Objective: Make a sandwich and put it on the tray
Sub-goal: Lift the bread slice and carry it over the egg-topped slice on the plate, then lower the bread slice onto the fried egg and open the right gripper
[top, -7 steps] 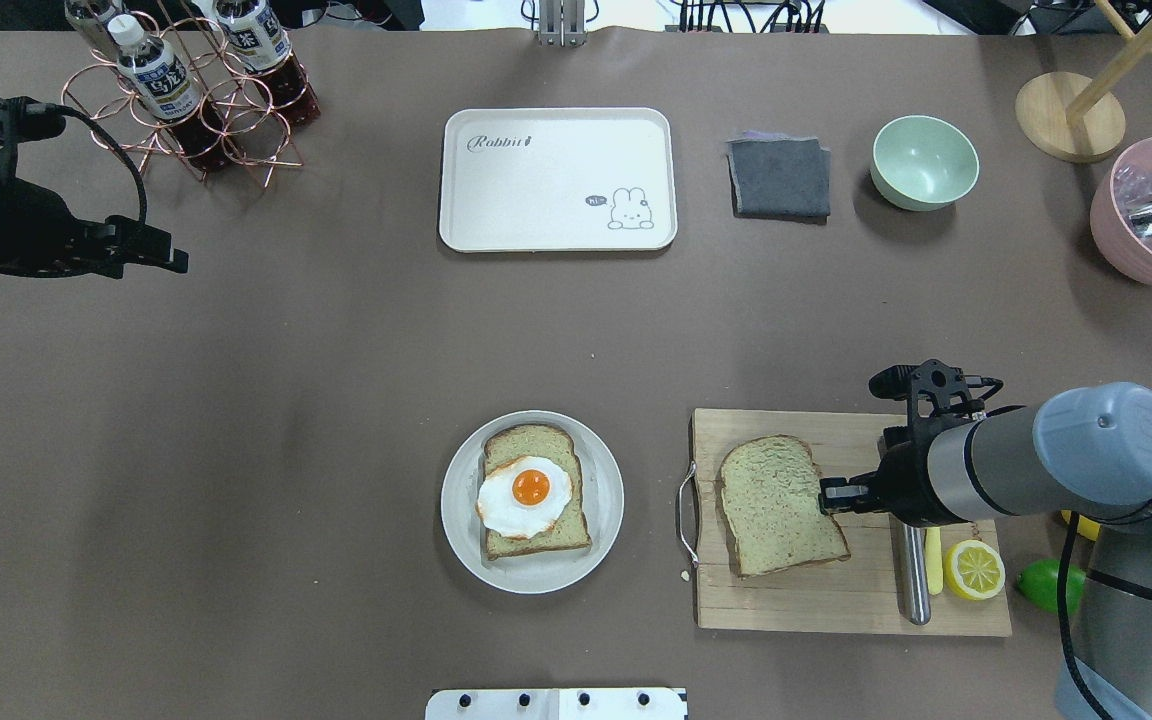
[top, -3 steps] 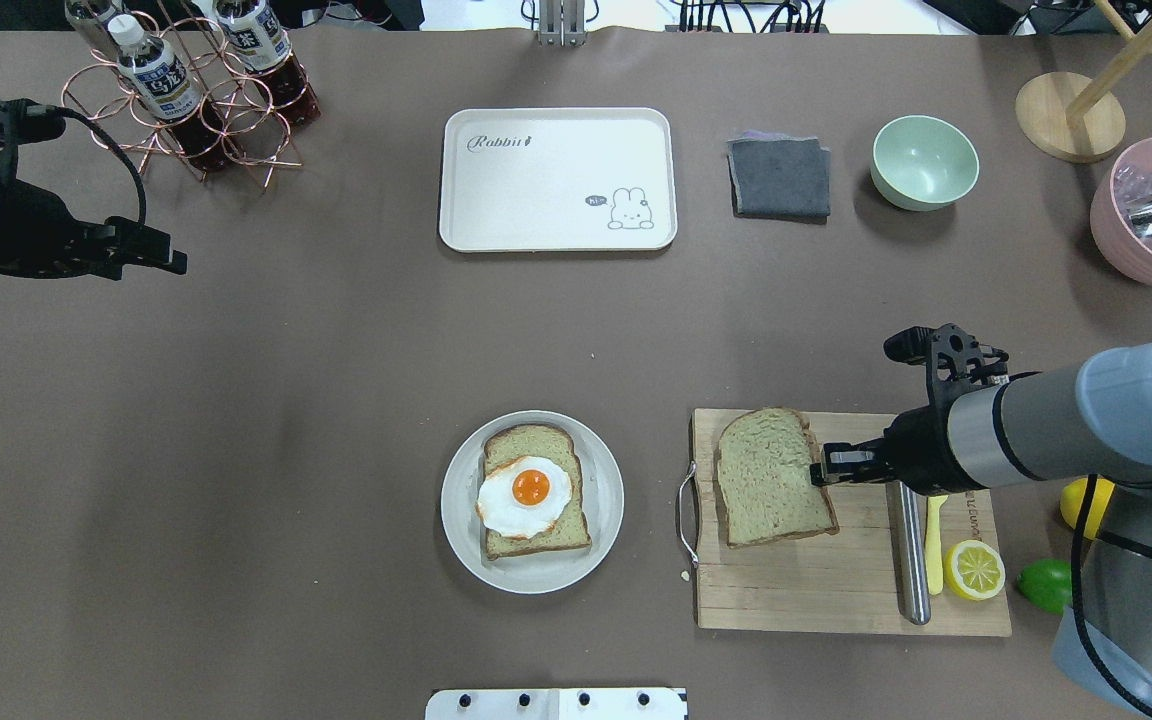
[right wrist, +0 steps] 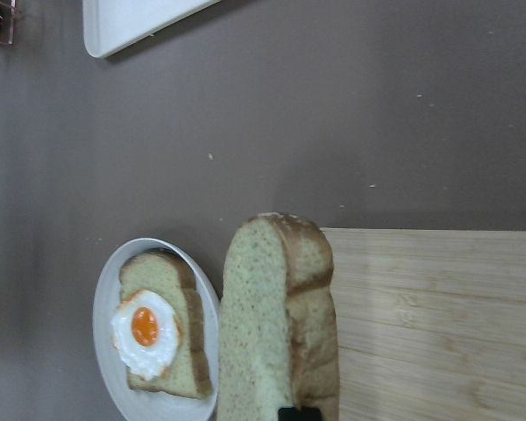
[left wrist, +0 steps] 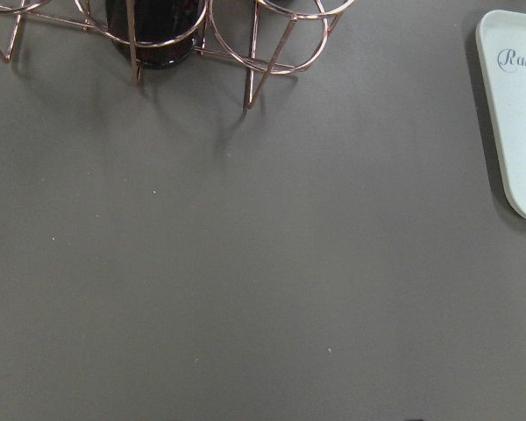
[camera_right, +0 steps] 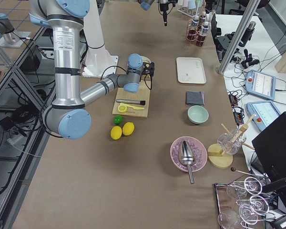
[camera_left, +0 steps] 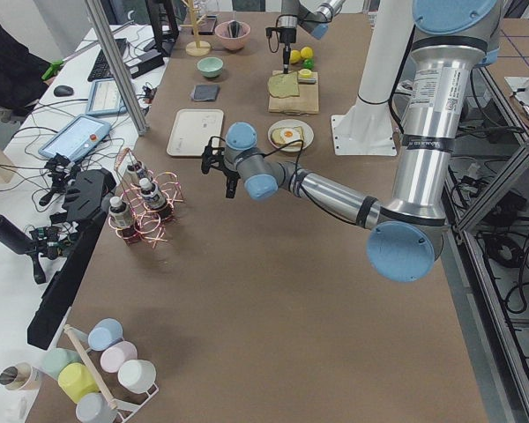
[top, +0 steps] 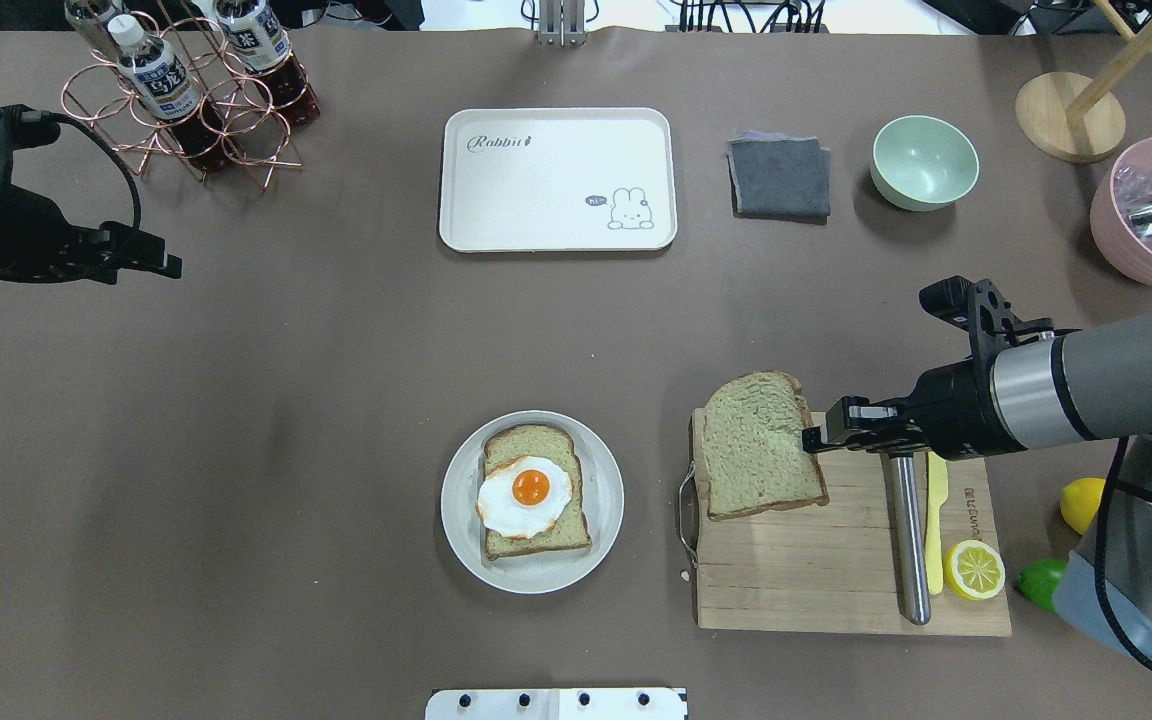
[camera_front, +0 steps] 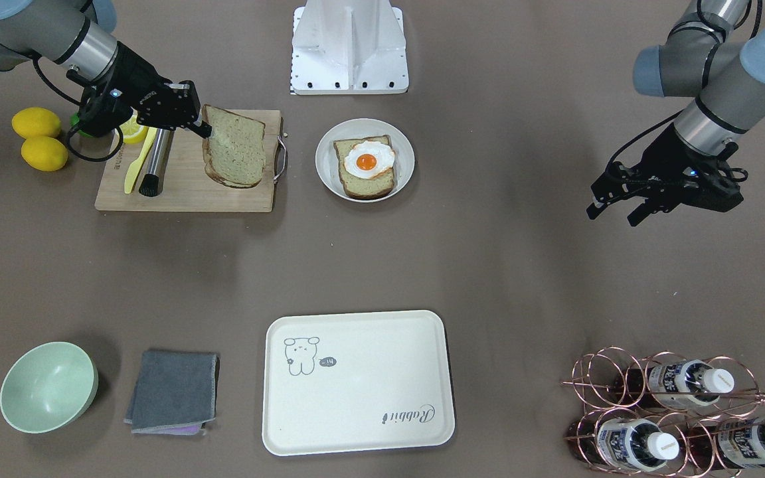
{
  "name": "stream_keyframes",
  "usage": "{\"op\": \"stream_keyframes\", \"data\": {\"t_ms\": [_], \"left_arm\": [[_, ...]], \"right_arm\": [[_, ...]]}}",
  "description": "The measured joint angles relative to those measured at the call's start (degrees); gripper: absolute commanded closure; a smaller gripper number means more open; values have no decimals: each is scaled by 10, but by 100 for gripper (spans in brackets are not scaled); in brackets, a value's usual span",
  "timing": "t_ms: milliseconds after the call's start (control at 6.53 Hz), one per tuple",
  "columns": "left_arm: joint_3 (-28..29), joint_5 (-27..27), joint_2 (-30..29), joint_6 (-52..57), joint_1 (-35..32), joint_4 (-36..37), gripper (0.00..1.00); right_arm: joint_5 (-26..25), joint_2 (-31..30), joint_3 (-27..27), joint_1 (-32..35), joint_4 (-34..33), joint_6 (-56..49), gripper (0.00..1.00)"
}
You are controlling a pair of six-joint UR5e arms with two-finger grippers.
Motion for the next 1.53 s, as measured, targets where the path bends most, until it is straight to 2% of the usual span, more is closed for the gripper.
{"op": "stream_keyframes", "data": {"t_ms": [306,459,918,1071,1531], "left_arm": [[0,0,4,0,0,-3,12],[1,-1,4,-1,0,-3,12],[3,-1,5,-1,0,-3,12],[4,-1,5,0,0,-3,12],[7,-1,3,2,0,-3,11]], "right_arm": [[-18,41,-62,-16,133,82,100],[-56,55,-79,-46,171,99,100],[-214,111,-92,-166,192,126,100],[-237,125,-99,-186,191,127,100],[-254,157,-142,-186,190,123,100]]}}
